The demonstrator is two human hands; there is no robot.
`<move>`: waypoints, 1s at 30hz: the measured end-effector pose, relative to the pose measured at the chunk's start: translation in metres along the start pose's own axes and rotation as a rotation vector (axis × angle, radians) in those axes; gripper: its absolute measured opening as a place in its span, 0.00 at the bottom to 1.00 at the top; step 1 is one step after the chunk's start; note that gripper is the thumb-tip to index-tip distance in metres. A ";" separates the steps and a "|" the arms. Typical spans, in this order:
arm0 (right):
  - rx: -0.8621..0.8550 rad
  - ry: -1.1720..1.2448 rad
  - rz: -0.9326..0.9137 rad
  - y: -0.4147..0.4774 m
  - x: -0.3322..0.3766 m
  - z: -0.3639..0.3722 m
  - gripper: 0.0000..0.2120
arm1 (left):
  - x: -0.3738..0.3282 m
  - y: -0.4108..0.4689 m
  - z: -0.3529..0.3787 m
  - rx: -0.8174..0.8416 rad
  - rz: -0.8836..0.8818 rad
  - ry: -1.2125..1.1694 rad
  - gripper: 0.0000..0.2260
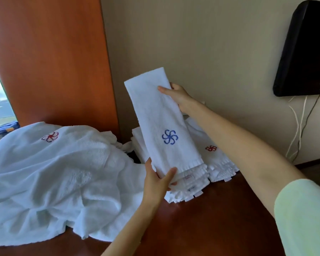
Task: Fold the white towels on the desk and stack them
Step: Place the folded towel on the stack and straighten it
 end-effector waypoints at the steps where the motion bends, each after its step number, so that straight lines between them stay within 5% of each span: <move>1: -0.023 -0.029 0.034 0.009 -0.019 0.000 0.17 | 0.004 0.003 0.002 0.006 0.012 0.019 0.34; 8: -0.089 -0.191 0.201 0.044 -0.134 0.024 0.17 | 0.022 0.021 0.007 0.035 0.007 0.123 0.43; 14: -0.203 -0.173 0.298 0.050 -0.185 0.023 0.19 | 0.032 0.023 0.009 0.028 0.061 0.161 0.19; 22: -0.160 0.201 0.032 0.041 -0.166 0.024 0.17 | 0.032 0.022 0.017 -0.015 0.118 0.284 0.13; 24: -0.153 0.032 0.067 0.043 -0.173 0.027 0.19 | 0.032 0.022 0.016 -0.020 0.134 0.323 0.14; 27: -0.201 -0.698 0.056 0.047 -0.184 0.027 0.28 | 0.033 0.025 0.014 -0.018 0.108 0.286 0.14; 30: -0.279 -1.002 -0.436 0.043 -0.161 0.039 0.25 | 0.035 0.025 0.014 -0.010 0.096 0.260 0.14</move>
Point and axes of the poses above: each hand's wrist, its own y-axis towards the middle knuckle, its own z-axis out of the palm, x = y × z, the point moved 4 cm from there along y, towards the middle knuckle, and after that the axes turned 10 degrees about -x, right-handed, at the moved point
